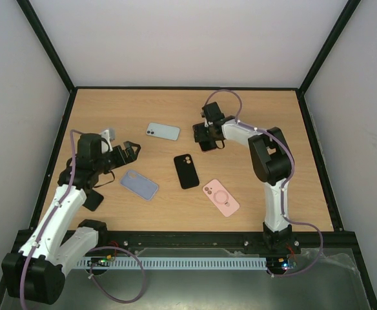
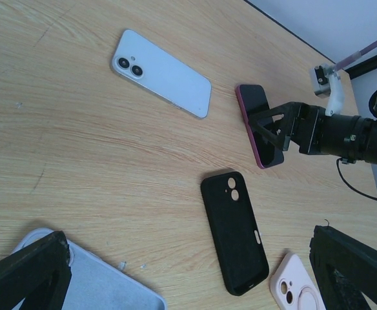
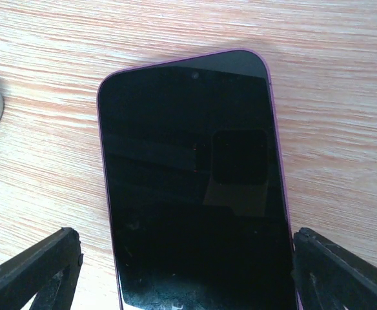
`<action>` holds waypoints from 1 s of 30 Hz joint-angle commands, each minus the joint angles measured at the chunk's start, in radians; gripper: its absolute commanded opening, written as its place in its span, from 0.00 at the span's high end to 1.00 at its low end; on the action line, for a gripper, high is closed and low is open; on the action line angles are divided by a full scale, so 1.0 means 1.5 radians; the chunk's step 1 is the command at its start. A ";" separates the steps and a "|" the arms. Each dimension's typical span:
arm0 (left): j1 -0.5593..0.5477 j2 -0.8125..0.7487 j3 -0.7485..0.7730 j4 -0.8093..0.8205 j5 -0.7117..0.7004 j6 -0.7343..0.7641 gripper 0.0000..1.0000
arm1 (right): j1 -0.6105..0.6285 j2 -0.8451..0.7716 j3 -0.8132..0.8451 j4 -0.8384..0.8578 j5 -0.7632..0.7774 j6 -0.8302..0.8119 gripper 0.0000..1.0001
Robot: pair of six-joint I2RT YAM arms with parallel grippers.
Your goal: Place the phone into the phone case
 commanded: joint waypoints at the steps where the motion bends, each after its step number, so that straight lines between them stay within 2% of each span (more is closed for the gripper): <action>1: 0.003 -0.012 -0.012 0.007 0.010 -0.008 0.00 | 0.012 -0.003 -0.012 -0.064 0.048 0.028 0.14; 8: 0.004 -0.012 -0.012 0.006 0.012 -0.010 0.00 | 0.037 0.048 0.063 -0.080 0.125 0.015 0.09; 14: 0.004 -0.016 -0.013 -0.001 0.002 -0.004 0.00 | 0.049 0.078 0.090 -0.108 0.179 0.000 0.11; 19: 0.004 -0.010 -0.014 0.001 0.001 -0.003 0.00 | 0.049 0.081 0.081 -0.119 0.201 -0.006 0.18; 30: 0.003 -0.004 -0.016 0.000 0.002 0.000 0.00 | 0.050 0.026 0.018 -0.106 0.159 0.023 0.32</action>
